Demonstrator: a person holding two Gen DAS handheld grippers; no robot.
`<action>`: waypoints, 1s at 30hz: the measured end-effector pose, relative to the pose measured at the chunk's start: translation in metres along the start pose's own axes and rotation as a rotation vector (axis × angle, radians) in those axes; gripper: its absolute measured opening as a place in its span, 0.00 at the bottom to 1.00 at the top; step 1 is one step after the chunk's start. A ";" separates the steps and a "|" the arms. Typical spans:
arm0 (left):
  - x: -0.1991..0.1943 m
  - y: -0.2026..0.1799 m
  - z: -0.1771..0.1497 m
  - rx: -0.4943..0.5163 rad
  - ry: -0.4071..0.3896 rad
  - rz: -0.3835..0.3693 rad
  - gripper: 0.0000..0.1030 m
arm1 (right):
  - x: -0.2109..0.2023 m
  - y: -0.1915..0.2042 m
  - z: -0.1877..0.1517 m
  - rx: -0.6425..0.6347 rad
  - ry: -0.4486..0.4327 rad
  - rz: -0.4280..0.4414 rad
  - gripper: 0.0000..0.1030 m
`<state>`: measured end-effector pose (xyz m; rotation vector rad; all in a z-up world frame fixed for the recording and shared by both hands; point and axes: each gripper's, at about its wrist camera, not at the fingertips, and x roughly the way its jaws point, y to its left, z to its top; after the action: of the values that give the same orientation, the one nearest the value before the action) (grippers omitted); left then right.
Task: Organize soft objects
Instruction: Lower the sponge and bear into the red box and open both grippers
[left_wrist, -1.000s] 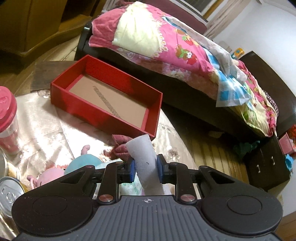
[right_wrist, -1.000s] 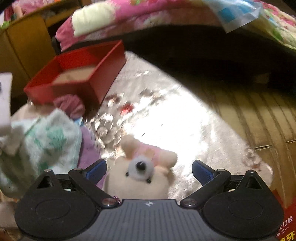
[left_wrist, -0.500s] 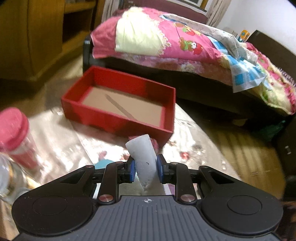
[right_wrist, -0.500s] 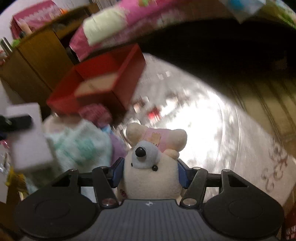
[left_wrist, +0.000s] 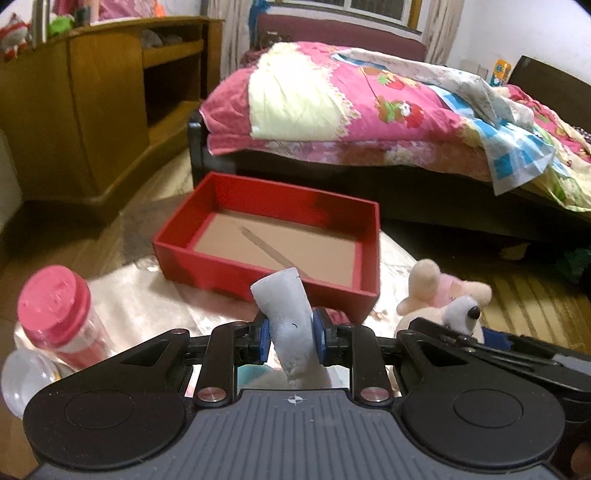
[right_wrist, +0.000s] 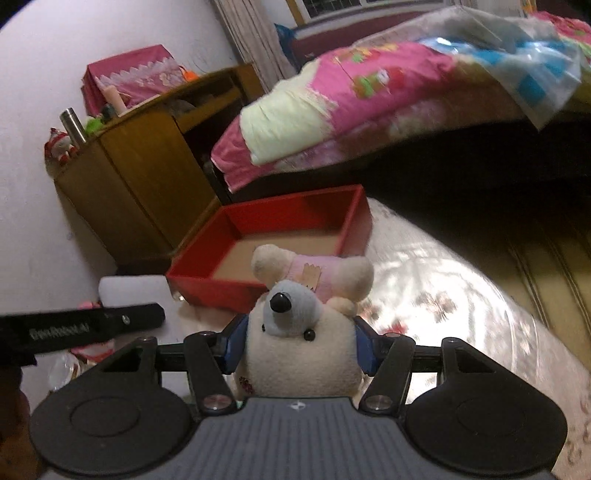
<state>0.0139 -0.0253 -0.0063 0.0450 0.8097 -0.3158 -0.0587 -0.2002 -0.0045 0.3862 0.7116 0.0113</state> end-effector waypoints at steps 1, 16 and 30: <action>0.001 0.000 0.002 0.002 -0.006 0.006 0.22 | 0.002 0.003 0.003 -0.006 -0.008 0.003 0.29; 0.028 0.011 0.039 0.011 -0.053 0.109 0.22 | 0.039 0.023 0.043 -0.102 -0.112 0.022 0.29; 0.080 0.020 0.074 0.000 -0.032 0.136 0.22 | 0.089 0.015 0.073 -0.139 -0.101 -0.005 0.29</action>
<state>0.1237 -0.0385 -0.0136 0.0947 0.7710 -0.1873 0.0577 -0.1986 -0.0050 0.2502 0.6080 0.0361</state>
